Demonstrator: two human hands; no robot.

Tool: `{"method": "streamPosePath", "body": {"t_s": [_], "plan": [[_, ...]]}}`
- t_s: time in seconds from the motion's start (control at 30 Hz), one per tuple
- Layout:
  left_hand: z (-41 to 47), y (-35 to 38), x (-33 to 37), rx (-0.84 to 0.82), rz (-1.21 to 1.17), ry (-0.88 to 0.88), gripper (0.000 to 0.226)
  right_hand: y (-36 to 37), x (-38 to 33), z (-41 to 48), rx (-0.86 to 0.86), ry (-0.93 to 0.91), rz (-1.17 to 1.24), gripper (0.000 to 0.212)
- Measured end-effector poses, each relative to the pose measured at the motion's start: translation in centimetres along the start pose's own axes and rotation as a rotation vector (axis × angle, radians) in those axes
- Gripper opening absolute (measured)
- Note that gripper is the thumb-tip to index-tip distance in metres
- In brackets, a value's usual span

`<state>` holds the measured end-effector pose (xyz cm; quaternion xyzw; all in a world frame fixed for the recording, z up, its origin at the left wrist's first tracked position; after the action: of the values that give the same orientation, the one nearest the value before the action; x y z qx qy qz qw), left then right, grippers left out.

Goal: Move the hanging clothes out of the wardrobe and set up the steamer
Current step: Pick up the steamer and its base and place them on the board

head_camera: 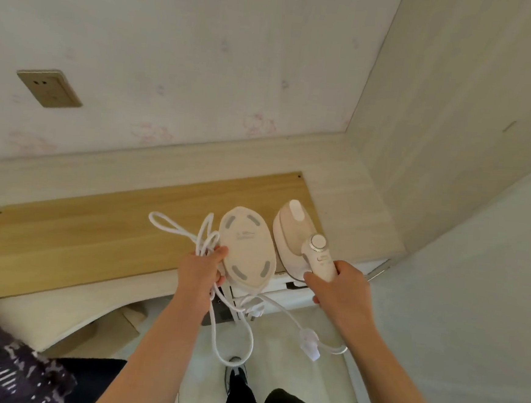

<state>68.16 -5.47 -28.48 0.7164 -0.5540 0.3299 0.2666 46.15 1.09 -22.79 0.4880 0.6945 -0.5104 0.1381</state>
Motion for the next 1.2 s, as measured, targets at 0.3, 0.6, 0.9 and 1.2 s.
{"method": "streamPosePath", "body": {"t_s": [0.3,0.6,0.9,1.2], "plan": [[5.5,3.3,1.2,-0.039,0.031,-0.084,0.021,-0.8,-1.3,4.5,0.003,0.027,0.009,0.019],[9.8,7.8,1.8,-0.015,0.023,-0.145,0.019,-2.7,-1.6,10.1,-0.012,0.031,-0.012,0.02],[12.5,10.6,1.6,0.023,0.045,-0.212,0.012,-3.7,-1.2,14.1,-0.031,0.05,-0.006,0.022],[13.7,11.5,1.8,0.058,0.04,-0.188,0.011,-3.8,-1.2,16.3,-0.038,0.055,-0.022,0.021]]}}
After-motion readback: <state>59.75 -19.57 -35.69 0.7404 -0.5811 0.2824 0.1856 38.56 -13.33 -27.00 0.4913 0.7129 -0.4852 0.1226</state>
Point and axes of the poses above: each hand's wrist, its own z-axis towards the middle knuckle, its own y-axis out of the palm, x = y × z, the point moved 2 cm from there along z, towards the middle knuckle, and after that the axes turned 9 degrees about -x, right-handed, at the moved point
